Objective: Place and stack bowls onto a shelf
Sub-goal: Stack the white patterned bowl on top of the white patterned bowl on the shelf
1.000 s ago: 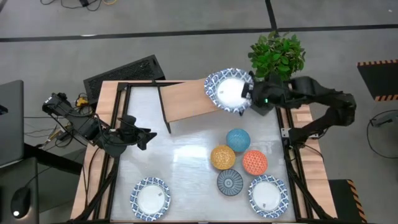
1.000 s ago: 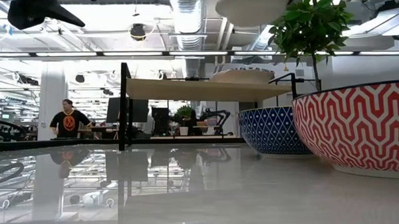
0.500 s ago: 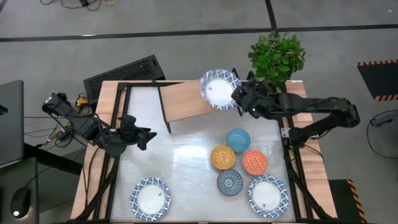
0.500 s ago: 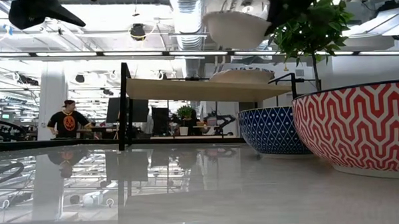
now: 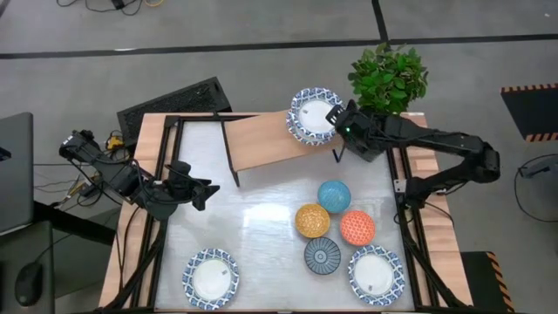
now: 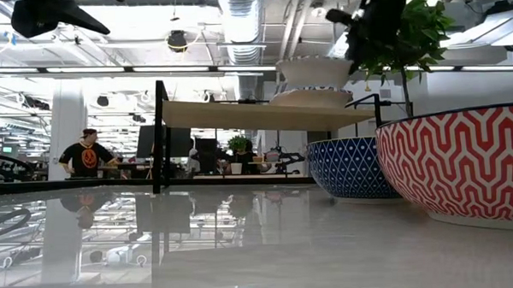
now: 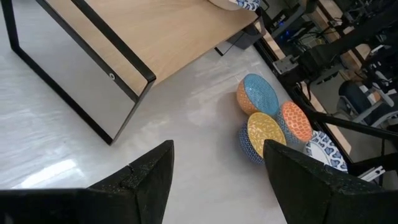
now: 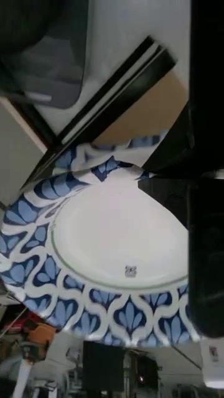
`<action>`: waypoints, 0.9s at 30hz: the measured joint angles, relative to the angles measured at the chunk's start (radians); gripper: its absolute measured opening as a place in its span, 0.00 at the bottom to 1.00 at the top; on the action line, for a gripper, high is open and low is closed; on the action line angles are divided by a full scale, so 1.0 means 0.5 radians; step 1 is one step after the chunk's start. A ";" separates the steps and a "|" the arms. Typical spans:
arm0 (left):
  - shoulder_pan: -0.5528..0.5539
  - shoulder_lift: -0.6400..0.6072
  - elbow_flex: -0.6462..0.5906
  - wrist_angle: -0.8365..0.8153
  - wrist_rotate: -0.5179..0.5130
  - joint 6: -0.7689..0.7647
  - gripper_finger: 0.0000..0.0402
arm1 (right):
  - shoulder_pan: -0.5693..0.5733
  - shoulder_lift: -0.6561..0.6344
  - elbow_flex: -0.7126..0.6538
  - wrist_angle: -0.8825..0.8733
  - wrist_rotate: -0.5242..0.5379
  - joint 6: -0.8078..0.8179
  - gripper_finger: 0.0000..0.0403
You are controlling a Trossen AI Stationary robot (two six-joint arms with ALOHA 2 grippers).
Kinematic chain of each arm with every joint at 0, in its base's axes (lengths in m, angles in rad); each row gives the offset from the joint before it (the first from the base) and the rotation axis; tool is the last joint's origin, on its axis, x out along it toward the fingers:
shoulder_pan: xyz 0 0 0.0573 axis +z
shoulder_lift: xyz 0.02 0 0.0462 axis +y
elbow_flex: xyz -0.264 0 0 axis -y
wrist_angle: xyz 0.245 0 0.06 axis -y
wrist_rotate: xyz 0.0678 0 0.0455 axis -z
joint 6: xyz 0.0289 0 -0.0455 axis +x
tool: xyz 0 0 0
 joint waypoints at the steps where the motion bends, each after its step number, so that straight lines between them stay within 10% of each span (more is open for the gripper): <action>1: 0.000 0.000 0.000 -0.001 0.000 0.000 0.58 | -0.008 0.015 -0.002 -0.009 -0.041 -0.019 0.06; 27: 0.000 -0.001 0.001 -0.014 0.005 0.005 0.58 | -0.095 0.221 -0.006 0.136 -0.215 -0.342 0.16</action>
